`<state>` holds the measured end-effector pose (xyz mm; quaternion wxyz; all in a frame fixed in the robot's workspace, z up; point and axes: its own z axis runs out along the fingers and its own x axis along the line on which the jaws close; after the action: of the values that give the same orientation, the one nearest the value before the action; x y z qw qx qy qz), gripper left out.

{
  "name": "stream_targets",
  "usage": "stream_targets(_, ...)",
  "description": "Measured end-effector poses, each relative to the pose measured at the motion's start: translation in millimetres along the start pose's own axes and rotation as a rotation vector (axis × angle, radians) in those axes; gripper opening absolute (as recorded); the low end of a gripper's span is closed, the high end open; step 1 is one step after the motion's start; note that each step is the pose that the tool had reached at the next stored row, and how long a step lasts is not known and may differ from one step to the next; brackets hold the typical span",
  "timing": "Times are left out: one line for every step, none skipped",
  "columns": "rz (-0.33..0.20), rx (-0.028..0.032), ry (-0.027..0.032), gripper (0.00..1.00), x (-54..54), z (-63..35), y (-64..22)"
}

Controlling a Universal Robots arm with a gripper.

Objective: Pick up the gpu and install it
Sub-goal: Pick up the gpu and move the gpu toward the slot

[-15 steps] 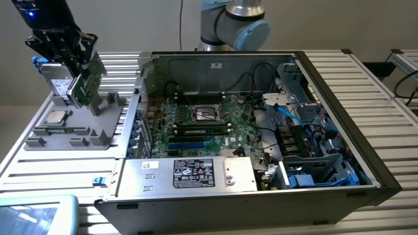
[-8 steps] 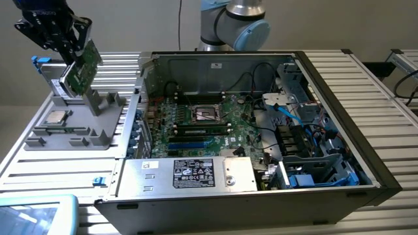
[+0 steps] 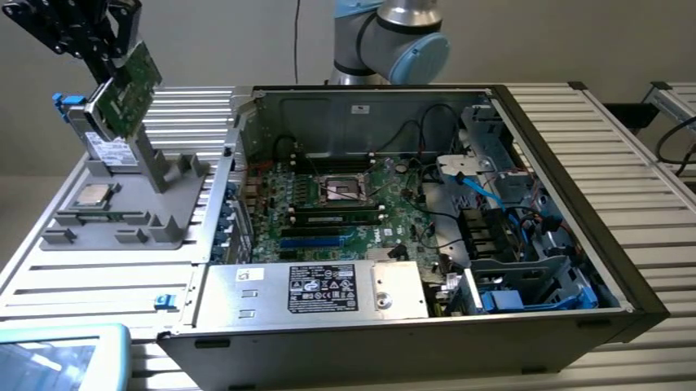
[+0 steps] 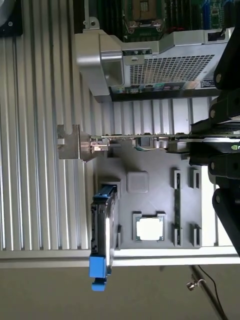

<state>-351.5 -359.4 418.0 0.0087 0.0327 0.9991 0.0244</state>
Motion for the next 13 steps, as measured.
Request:
stream_targets(0.0,-0.0001,0.0,0.27,0.0,-2.6,0.1)
stream_targets(0.0,-0.0001,-0.0001,0.27,-0.1,-4.9,0.2)
stream_targets(0.0,-0.0001,-0.0001,0.27,-0.1,-6.6,0.3)
stream_targets(0.0,-0.0001,-0.0001,0.27,-0.1,-8.8,0.4)
stream_targets(0.0,0.0,-0.0001,0.27,-0.2,-11.1,0.6)
stream_targets(0.0,-0.0001,-0.0002,0.27,-0.2,-13.2,0.7)
stream_targets(0.0,-0.0001,-0.0001,0.27,-0.2,-16.7,0.9)
stream_targets(0.0,0.0001,0.0,0.27,-0.3,-20.4,1.0)
stream_targets(0.0,-0.0001,-0.0001,0.27,-0.4,-24.3,1.2)
stream_targets(0.0,-0.0001,-0.0002,0.27,-0.4,-28.1,1.4)
stream_targets(0.0,0.0,-0.0001,0.27,-0.5,-31.7,1.6)
stream_targets(0.0,-0.0002,-0.0003,0.27,-0.5,-34.7,1.7)
stream_targets(0.0,-0.0002,-0.0005,0.27,-0.6,-38.1,1.9)
